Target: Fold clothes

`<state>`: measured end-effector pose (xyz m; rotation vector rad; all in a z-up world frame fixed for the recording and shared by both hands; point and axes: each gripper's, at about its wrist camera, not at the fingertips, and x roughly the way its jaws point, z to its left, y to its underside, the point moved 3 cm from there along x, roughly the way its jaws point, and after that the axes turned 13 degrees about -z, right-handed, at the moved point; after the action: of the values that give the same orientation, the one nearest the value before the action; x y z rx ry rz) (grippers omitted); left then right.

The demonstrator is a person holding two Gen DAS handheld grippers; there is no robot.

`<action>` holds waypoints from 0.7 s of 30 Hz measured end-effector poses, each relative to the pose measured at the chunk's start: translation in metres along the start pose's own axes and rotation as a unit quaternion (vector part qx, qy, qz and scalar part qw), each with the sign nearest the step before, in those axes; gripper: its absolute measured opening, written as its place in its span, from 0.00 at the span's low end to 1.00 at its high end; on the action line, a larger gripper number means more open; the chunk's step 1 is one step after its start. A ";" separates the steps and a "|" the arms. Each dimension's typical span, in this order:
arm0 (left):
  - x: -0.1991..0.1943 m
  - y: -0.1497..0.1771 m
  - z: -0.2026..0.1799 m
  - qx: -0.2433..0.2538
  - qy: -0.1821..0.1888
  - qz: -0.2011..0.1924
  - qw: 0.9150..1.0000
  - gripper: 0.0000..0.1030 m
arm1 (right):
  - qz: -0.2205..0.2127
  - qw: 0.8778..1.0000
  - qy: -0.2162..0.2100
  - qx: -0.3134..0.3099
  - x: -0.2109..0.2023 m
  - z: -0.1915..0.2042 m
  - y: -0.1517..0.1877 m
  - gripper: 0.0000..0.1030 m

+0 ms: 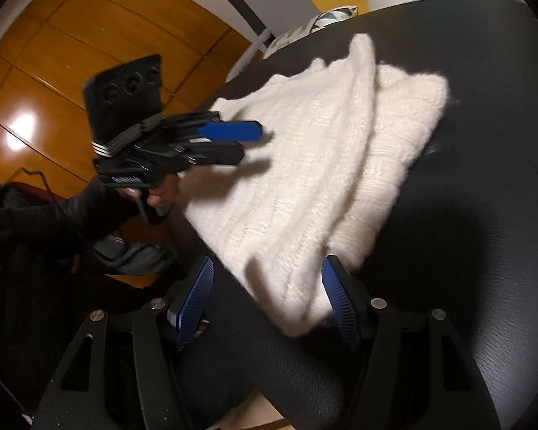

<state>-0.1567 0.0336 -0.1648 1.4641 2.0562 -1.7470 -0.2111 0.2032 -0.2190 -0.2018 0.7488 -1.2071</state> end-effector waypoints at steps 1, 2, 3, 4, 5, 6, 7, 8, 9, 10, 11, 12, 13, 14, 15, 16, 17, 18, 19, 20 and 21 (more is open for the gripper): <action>0.003 0.001 0.001 -0.002 0.001 0.003 1.000 0.29 | 0.009 1.000 -0.027 0.003 0.004 0.005 0.001 0.65; 0.005 0.003 0.000 -0.001 0.003 0.007 1.000 0.29 | 0.023 0.998 -0.057 0.003 0.009 0.011 0.003 0.66; 0.007 0.005 -0.001 0.005 0.005 0.013 1.000 0.29 | 0.043 0.995 -0.087 -0.006 0.015 0.021 0.007 0.67; 0.009 0.007 -0.002 0.011 0.008 0.019 1.000 0.29 | 0.059 0.994 -0.094 -0.011 0.020 0.025 0.010 0.68; 0.011 0.009 -0.004 0.017 0.010 0.025 0.999 0.29 | 0.069 0.994 -0.087 -0.010 0.025 0.024 0.013 0.69; 0.013 0.010 -0.004 0.020 0.011 0.030 0.999 0.29 | 0.079 0.994 -0.079 -0.010 0.030 0.022 0.015 0.69; 0.015 0.010 -0.003 0.018 0.010 0.032 0.999 0.29 | 0.082 0.994 -0.075 -0.005 0.033 0.020 0.015 0.69; 0.016 0.010 -0.003 0.016 0.010 0.035 0.999 0.29 | 0.070 0.995 -0.077 0.006 0.035 0.016 0.013 0.69; 0.017 0.010 -0.002 0.014 0.009 0.037 0.999 0.29 | 0.059 0.995 -0.080 0.017 0.036 0.011 0.010 0.69; 0.019 0.010 -0.001 0.012 0.008 0.040 0.999 0.29 | 0.048 0.995 -0.084 0.027 0.038 0.009 0.007 0.69; 0.020 0.010 0.000 0.010 0.007 0.043 0.999 0.29 | 0.045 0.994 -0.090 0.032 0.040 0.010 0.007 0.69; 0.021 0.011 0.001 0.009 0.006 0.046 0.999 0.29 | 0.060 0.993 -0.097 0.030 0.044 0.015 0.010 0.69; 0.023 0.013 0.001 0.008 0.004 0.049 0.999 0.28 | 0.090 0.990 -0.108 0.023 0.048 0.023 0.017 0.70; 0.024 0.014 0.001 0.008 0.002 0.053 0.999 0.27 | 0.112 0.987 -0.114 0.020 0.051 0.027 0.022 0.71; 0.026 0.015 0.001 0.008 -0.002 0.054 0.999 0.27 | 0.120 0.987 -0.108 0.023 0.050 0.026 0.025 0.71; 0.027 0.016 0.000 0.009 -0.008 0.051 0.999 0.27 | 0.129 0.986 -0.103 0.025 0.049 0.025 0.028 0.71; 0.027 0.017 0.000 0.004 -0.011 0.049 0.999 0.27 | 0.137 0.985 -0.098 0.028 0.048 0.024 0.030 0.69; 0.026 0.017 0.001 -0.003 -0.012 0.048 0.999 0.27 | 0.145 0.984 -0.093 0.031 0.047 0.022 0.033 0.67; 0.026 0.017 0.002 -0.011 -0.012 0.046 0.999 0.27 | 0.154 0.984 -0.088 0.034 0.046 0.021 0.036 0.57; 0.025 0.016 0.003 -0.019 -0.013 0.045 0.999 0.27 | 0.157 0.984 -0.080 0.037 0.045 0.019 0.037 0.45; 0.024 0.016 0.004 -0.026 -0.013 0.043 0.999 0.27 | 0.149 0.985 -0.070 0.042 0.045 0.014 0.037 0.40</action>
<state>-0.1607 0.0427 -0.1920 1.4843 1.9793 -1.6592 -0.1670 0.1734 -0.2465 -0.0988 0.5806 -0.9276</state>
